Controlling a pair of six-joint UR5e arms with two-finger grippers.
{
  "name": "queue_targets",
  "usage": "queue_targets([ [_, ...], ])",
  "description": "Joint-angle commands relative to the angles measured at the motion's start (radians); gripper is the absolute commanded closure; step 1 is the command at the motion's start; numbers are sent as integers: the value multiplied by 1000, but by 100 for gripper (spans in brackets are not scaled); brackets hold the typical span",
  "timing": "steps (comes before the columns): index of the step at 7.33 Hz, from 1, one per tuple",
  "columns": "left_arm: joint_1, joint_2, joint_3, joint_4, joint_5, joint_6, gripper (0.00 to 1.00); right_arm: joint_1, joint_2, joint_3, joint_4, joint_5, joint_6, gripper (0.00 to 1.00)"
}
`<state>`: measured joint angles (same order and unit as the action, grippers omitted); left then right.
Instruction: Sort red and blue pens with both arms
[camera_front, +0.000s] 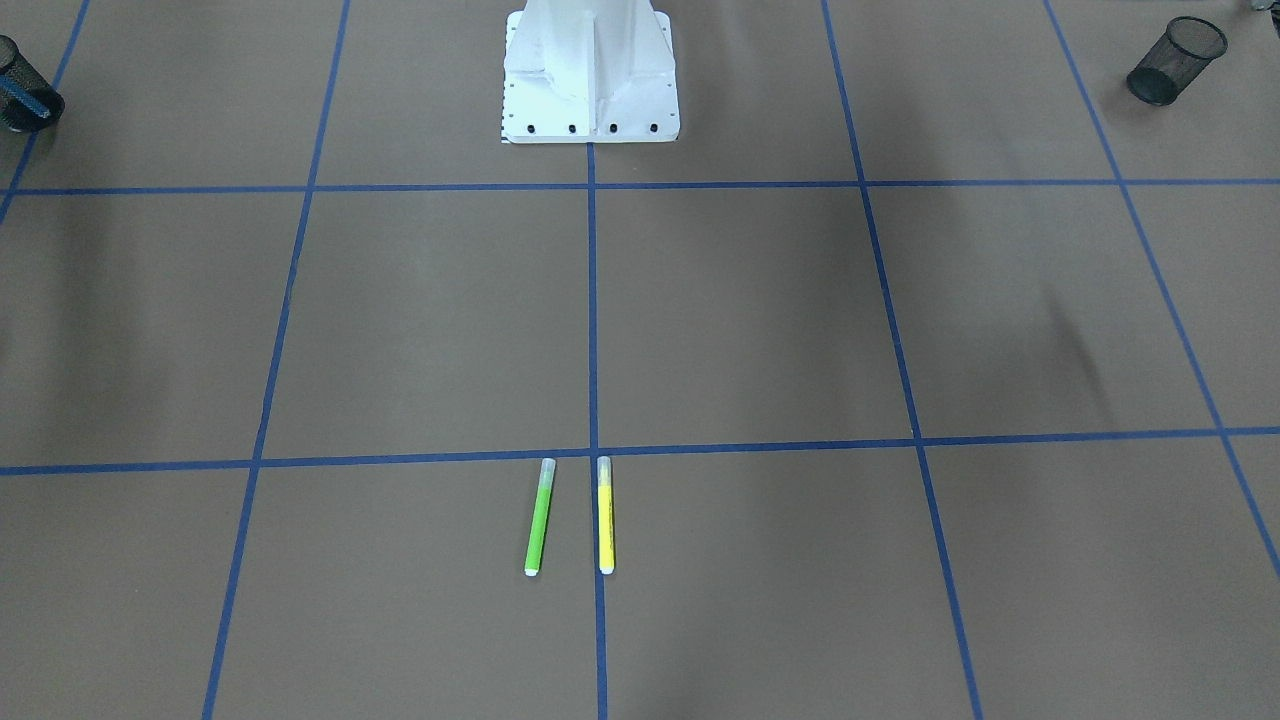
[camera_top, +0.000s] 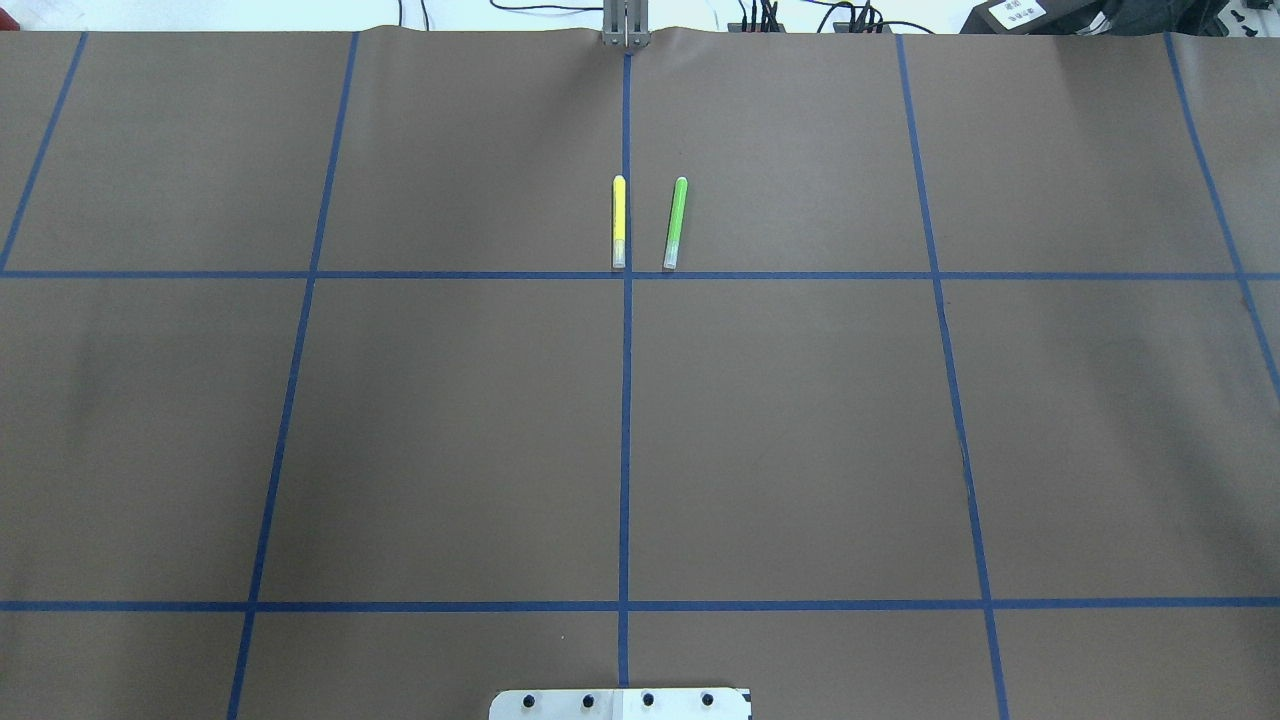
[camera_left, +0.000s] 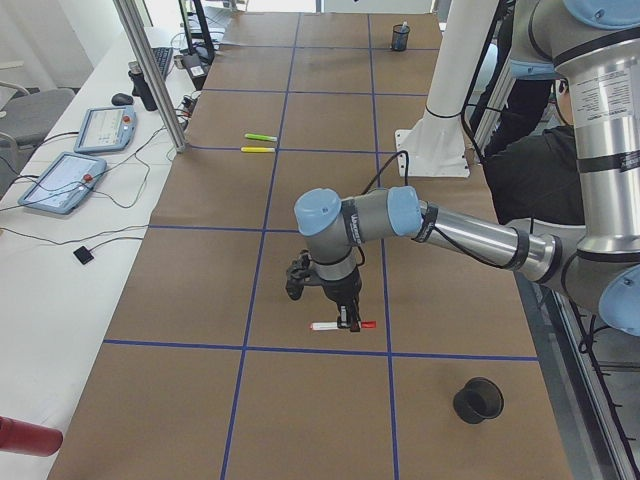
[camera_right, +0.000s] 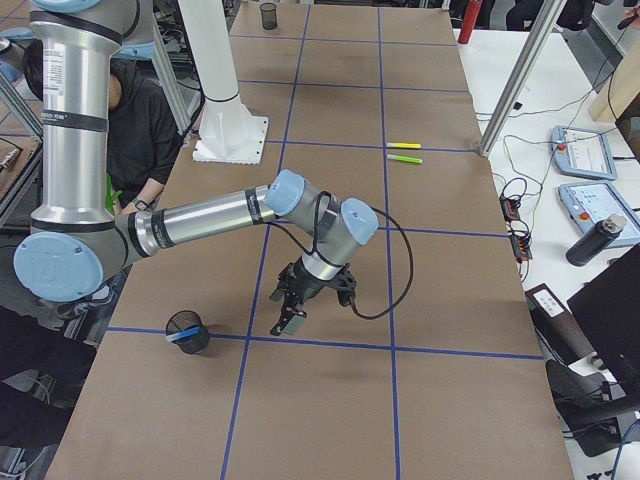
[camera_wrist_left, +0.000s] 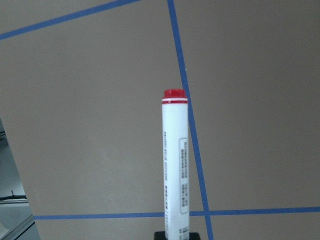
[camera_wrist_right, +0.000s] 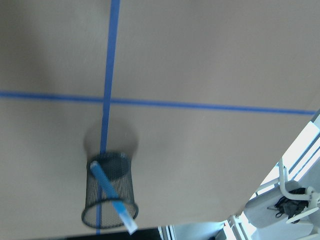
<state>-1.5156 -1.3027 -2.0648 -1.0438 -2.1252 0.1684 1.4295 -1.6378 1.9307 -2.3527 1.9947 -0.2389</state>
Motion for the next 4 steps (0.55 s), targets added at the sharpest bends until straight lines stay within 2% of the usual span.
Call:
queue_targets([
  [1, -63, 95, 2, 104, 1, 9, 100, 0, 45, -36, 199, 53, 184, 0],
  [2, -105, 147, 3, 149, -1, 11, 100, 0, 47, -62, 307, 99, 232, 0],
  [3, -124, 160, 35, 228, -1, 13, 100, 0, 49, -102, 414, 128, 249, 0],
  [4, -196, 161, 75, 329, -4, 13, 100, 0, 50, -166, 535, 157, 291, 0],
])
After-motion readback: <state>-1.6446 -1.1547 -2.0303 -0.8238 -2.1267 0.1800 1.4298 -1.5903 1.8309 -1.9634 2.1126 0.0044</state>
